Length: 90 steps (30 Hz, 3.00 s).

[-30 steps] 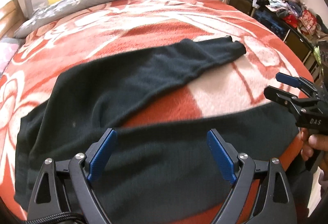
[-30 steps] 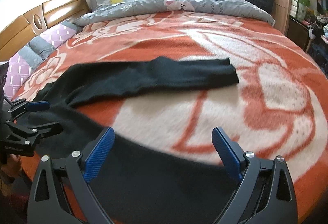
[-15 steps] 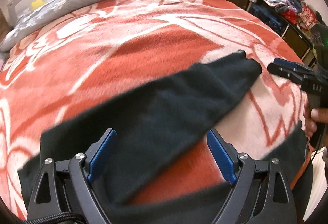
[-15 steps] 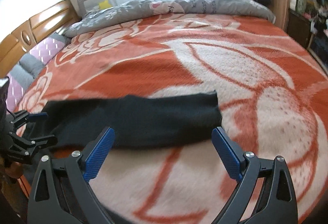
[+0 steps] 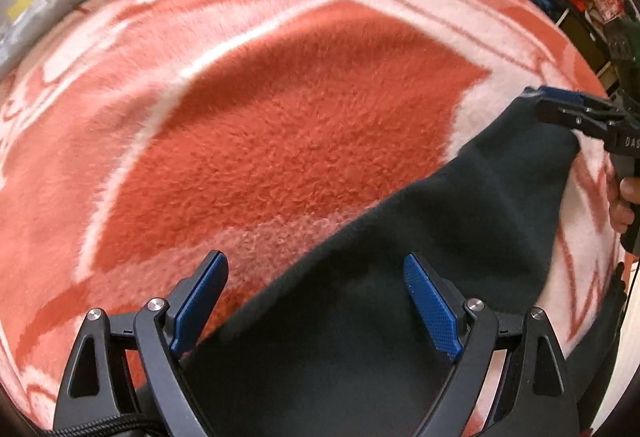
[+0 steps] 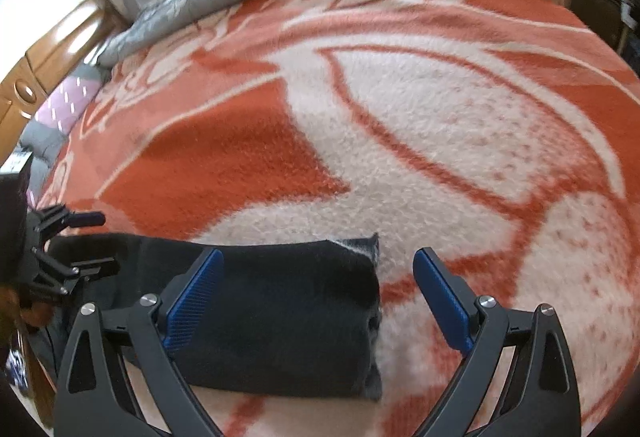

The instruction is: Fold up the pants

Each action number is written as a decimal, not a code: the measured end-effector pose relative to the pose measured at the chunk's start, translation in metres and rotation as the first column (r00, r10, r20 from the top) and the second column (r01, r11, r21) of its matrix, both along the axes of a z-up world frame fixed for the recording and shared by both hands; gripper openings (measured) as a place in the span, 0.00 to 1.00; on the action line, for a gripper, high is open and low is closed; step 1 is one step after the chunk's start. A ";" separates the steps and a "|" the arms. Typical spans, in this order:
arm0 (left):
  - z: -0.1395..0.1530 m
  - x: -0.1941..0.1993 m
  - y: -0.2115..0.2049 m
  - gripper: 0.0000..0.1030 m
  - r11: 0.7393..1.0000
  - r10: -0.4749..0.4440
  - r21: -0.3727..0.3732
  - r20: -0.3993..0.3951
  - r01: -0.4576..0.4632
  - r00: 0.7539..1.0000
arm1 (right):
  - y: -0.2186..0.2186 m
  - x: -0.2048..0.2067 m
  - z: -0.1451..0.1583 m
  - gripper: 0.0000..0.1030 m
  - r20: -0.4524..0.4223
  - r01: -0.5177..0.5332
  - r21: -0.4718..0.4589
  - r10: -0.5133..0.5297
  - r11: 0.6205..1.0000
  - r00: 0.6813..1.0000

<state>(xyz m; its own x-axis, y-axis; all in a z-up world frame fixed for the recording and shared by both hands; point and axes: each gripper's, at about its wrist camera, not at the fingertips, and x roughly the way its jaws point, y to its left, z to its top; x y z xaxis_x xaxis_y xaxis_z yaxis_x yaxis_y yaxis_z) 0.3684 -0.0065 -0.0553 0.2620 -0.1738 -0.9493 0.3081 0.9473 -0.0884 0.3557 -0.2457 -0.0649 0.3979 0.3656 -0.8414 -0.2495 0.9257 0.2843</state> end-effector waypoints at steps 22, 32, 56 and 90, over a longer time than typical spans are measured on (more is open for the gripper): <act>0.059 -0.088 -0.014 0.04 0.980 -0.130 -0.145 0.052 0.136 0.990 | -0.060 -0.080 0.067 0.07 0.141 -0.069 0.203 0.040 0.977 0.989; 0.073 -0.188 -0.045 0.04 0.972 -0.127 -0.189 0.075 0.139 0.989 | -0.085 -0.172 0.058 0.07 0.136 -0.112 0.178 0.088 0.978 0.987; 0.037 -0.294 -0.076 0.05 0.958 -0.200 -0.199 0.044 0.205 0.979 | -0.098 -0.305 0.032 0.07 0.075 -0.054 0.071 0.049 0.996 0.996; 0.072 -0.207 0.190 0.59 0.751 0.603 -0.135 -0.261 -0.647 0.754 | 0.146 -0.279 0.046 0.44 0.083 -0.394 0.212 0.385 0.894 0.919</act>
